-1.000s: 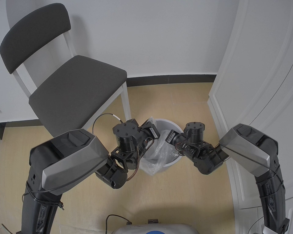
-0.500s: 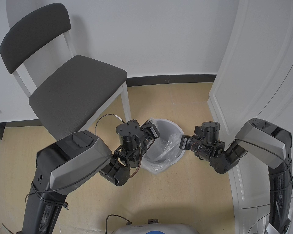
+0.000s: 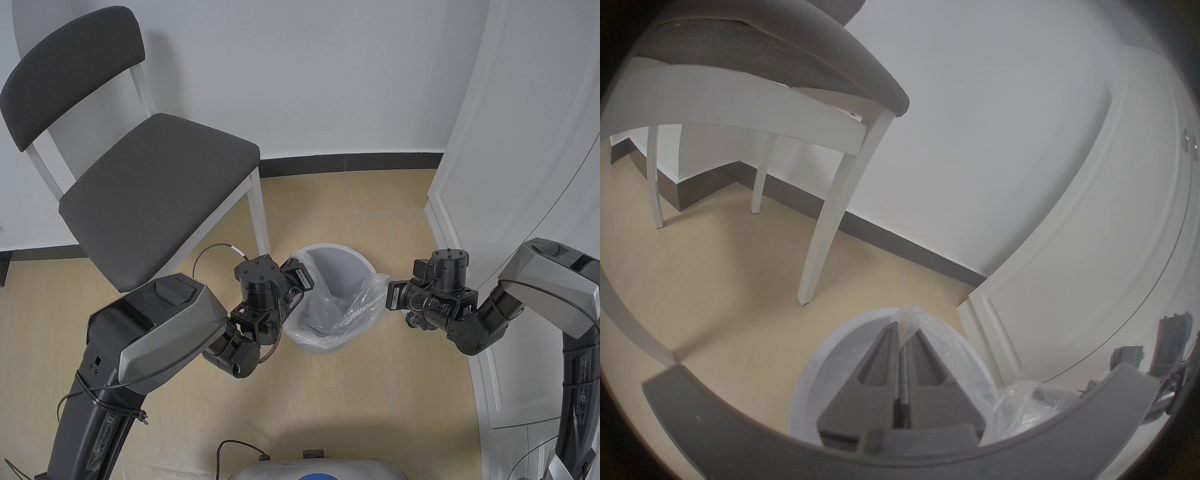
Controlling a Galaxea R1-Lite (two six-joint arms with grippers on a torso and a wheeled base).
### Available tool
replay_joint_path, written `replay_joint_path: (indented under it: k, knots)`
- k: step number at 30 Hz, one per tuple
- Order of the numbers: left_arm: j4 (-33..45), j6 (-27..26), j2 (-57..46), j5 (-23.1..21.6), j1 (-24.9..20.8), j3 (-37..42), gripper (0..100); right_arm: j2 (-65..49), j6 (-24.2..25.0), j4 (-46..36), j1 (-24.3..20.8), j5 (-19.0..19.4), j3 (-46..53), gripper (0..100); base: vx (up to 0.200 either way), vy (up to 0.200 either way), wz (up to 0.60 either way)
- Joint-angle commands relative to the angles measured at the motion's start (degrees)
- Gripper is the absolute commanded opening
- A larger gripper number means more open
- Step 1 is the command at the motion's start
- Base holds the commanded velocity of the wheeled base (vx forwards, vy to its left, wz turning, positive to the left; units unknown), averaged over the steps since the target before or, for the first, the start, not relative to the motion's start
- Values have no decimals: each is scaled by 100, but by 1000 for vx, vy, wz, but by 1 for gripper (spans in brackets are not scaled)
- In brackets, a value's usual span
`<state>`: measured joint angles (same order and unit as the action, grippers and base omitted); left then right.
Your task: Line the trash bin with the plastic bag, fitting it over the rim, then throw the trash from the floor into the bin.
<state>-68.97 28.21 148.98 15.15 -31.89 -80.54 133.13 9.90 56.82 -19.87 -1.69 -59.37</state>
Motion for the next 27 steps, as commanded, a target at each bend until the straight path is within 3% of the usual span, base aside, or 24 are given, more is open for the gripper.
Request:
replay_joint_path:
  k: [1, 7, 11, 16, 20, 27]
  knots:
    - [367, -26, -361, 40, 236, 30, 0, -7, -199, -22, 18, -6, 101, 0, 0, 0, 0]
    - [578, -509, -686, -4, 491, 408, 0, 99, -621, -39, 115, -68, 180, 0, 0, 0, 0]
    - [851, -553, -809, -30, 517, 540, 0, 231, -1034, -48, 317, -85, 224, 0, 0, 0, 0]
    - [1000, -624, -862, -12, 535, 601, 0, 266, -1139, -57, 387, -94, 224, 0, 0, 0, 0]
    - [1035, -1125, -888, 5, 614, 830, 0, 222, -1614, -57, 475, -147, 435, 0, 0, 0, 0]
    - [1044, -1503, -1091, 14, 631, 1225, 0, 213, -1728, -66, 484, -270, 496, 0, 0, 0, 0]
